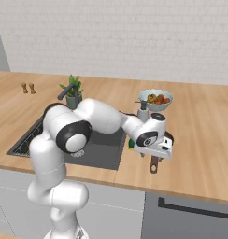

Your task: Pick the pan and sponge and place them into the sink. Then turn on the water.

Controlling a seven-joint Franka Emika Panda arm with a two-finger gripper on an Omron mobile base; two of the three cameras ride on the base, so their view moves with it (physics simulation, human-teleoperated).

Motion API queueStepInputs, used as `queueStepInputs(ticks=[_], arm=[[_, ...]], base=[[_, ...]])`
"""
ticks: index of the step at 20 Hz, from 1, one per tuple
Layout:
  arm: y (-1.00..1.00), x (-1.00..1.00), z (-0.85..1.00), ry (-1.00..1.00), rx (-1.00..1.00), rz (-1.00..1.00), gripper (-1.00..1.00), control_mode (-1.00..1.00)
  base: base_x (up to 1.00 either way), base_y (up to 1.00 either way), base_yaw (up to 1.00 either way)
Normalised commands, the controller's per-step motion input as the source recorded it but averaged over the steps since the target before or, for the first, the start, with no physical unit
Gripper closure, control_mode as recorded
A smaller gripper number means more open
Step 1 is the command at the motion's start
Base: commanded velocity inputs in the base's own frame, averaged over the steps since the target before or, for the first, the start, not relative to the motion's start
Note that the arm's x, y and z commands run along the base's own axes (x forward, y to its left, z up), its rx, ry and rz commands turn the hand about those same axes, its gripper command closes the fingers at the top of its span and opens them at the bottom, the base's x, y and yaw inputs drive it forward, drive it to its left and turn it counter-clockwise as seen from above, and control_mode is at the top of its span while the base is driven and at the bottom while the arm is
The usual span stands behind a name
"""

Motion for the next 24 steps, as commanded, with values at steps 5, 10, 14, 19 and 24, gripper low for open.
queueStepInputs(ticks=[5, 10, 14, 19, 24], arm=[[-0.03, 0.26, -0.24, 0.00, 0.00, 0.00, -1.00, -1.00], [-0.07, 0.25, -0.19, 0.00, 0.00, 0.00, -1.00, -1.00], [-0.01, 0.17, -0.25, 0.00, 0.00, 0.00, -1.00, -1.00], [0.00, 0.09, -0.36, 0.01, 0.00, 0.00, -1.00, -1.00], [0.01, 0.11, -0.44, 0.06, -0.01, 0.00, 1.00, -1.00]], base=[[0.00, 0.00, 0.00], [0.00, 0.00, 0.00], [0.00, 0.00, 0.00], [0.00, 0.00, 0.00], [0.00, 0.00, 0.00]])
